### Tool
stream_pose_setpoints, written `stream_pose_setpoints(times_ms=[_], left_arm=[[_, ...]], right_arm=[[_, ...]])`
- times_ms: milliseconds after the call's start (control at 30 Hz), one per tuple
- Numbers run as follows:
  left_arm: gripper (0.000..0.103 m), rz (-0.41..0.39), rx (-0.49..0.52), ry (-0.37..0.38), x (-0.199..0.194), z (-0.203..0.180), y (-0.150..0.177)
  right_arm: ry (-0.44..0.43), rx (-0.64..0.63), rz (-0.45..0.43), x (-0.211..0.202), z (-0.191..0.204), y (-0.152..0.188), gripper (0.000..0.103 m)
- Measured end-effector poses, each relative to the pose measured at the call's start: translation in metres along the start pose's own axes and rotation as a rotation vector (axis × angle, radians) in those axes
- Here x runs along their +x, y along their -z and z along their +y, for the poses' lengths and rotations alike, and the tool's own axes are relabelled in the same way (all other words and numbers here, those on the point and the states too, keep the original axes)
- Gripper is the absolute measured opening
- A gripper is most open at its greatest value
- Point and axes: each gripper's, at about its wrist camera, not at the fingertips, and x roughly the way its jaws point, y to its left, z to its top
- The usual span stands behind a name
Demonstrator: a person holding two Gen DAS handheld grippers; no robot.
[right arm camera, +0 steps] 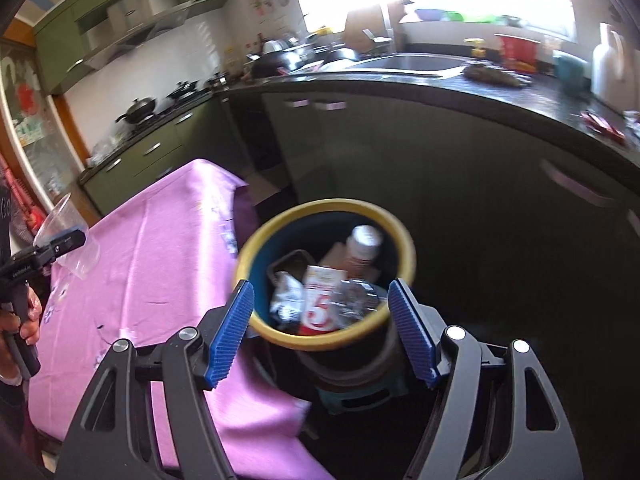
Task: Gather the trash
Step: 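Carry the clear cup over the bin and open the left gripper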
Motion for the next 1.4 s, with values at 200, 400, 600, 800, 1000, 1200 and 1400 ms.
stream_pose_setpoints(times_ms=[200, 400, 600, 800, 1000, 1200, 1400], left_arm=[[0.061, 0.053, 0.074, 0.14, 0.076, -0.073, -0.042], [0.061, 0.149, 0.103, 0.161, 0.162, -0.113, -0.064], [0.061, 0.25, 0.1, 0.13, 0.222, -0.125, -0.069], [0.062, 0.319, 0.086, 0.093, 0.257, -0.127, -0.07], [0.071, 0.381, 0.022, 0.073, 0.269, -0.113, -0.061], [0.083, 0.312, -0.005, 0.122, 0.195, -0.096, -0.052], [0.091, 0.14, -0.046, 0.15, 0.085, -0.074, -0.041]], right_arm=[[0.032, 0.081, -0.006, -0.021, -0.044, 0.019, 0.071], [0.048, 0.134, 0.003, -0.028, -0.071, 0.033, 0.071], [0.043, 0.157, 0.0, -0.03, -0.076, 0.037, 0.071], [0.027, 0.17, 0.009, -0.026, -0.076, 0.041, 0.071], [0.002, 0.161, 0.011, -0.026, -0.067, 0.04, 0.071], [-0.031, 0.125, -0.002, -0.029, -0.051, 0.037, 0.072], [-0.084, 0.094, -0.003, -0.027, -0.029, 0.037, 0.072]])
